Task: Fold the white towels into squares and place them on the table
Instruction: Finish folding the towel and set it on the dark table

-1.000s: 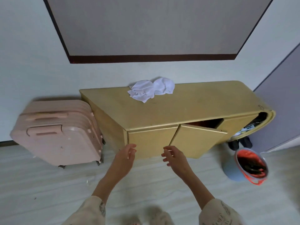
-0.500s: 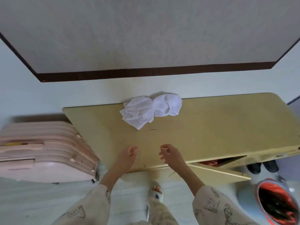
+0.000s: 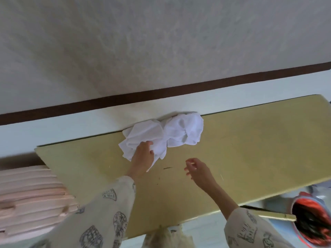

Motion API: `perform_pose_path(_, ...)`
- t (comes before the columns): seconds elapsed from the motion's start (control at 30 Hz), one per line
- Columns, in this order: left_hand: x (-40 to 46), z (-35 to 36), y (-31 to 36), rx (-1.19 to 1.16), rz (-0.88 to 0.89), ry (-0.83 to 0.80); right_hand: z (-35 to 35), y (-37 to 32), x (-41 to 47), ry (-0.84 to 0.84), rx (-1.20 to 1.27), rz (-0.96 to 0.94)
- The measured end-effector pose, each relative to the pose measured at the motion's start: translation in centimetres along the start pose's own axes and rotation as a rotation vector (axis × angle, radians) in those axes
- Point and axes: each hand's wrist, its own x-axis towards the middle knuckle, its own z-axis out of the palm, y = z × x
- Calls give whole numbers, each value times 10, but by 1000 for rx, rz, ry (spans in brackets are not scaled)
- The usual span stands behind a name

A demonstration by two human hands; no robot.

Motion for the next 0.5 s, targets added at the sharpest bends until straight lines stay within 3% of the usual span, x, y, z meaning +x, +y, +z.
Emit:
perform_pose_path(0.17, 58, 4, 4, 375, 181, 58, -4, -1, 30, 49, 10, 34)
perform_pose_path(0.27, 76, 9, 2, 484, 265, 71, -4, -2, 41, 61, 5, 49)
perform_pose_path(0.37, 82, 10, 4, 397, 289, 107, -2, -4, 45, 68, 10, 70)
perform_pose_path(0.5, 72, -13, 21, 96, 229, 132, -3, -14, 44, 44, 13, 63)
